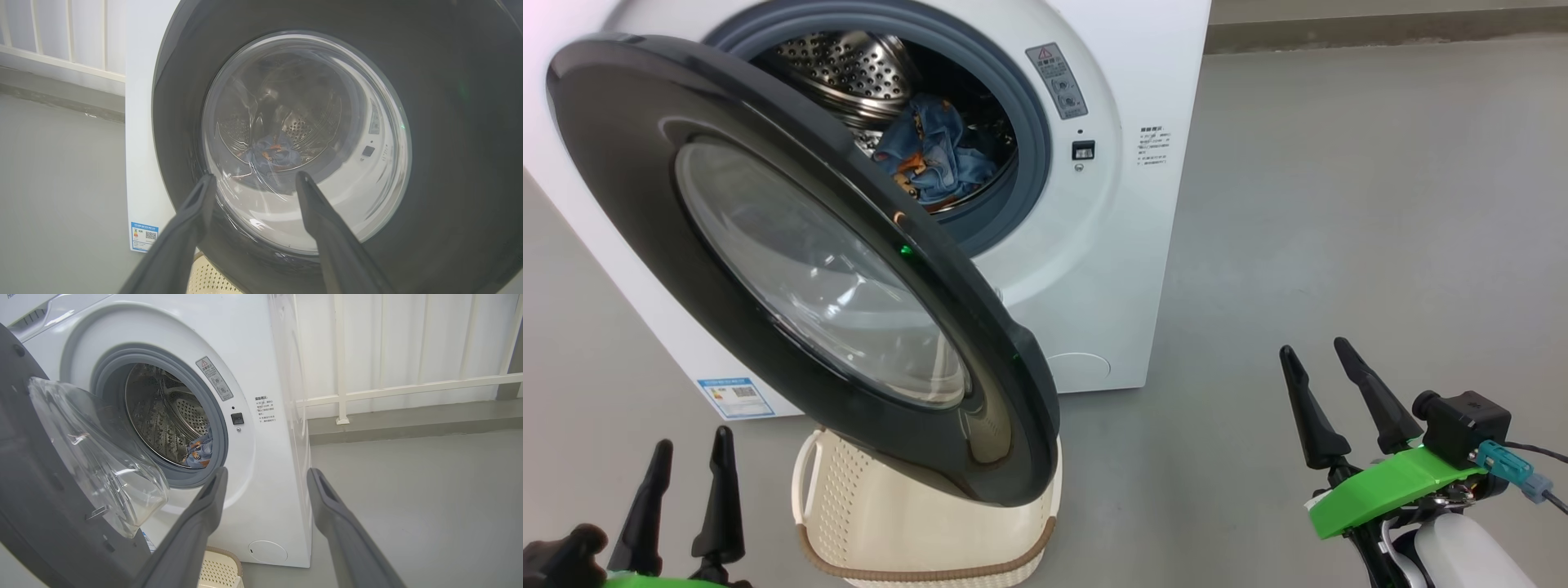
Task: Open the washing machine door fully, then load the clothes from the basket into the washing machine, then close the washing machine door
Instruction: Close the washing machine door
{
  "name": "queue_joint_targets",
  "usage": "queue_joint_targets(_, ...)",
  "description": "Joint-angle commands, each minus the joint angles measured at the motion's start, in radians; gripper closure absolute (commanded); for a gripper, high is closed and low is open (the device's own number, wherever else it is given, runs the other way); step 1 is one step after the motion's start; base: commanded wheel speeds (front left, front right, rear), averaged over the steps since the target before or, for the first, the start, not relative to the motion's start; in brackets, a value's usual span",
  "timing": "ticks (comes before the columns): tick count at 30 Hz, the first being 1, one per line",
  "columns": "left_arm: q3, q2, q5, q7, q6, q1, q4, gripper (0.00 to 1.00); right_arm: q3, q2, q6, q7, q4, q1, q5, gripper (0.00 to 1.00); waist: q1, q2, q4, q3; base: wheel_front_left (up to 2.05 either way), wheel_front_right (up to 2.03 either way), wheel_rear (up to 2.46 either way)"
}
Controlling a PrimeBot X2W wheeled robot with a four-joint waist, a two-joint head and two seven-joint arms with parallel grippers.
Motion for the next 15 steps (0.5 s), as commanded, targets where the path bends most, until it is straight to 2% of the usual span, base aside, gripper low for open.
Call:
queue_joint_targets(1,0.029,0.024,0.013,-0.019,0.01,-0.015,-0.01,0.0,0.019,-0.013,0.005,-0.008,-0.021,-0.021,-0.009,0.0,0.0,0.0,-0.001,-0.002,0.0,0.0,0.0)
queue_joint_targets(15,0.013,0.023,0.04,-0.051,0.025,-0.029,0.031,0.0,0.015,-0.02,0.005,-0.008,-0.018,-0.02,-0.01,0.0,0.0,0.0,0.004,-0.009,0.0,0.0,0.0)
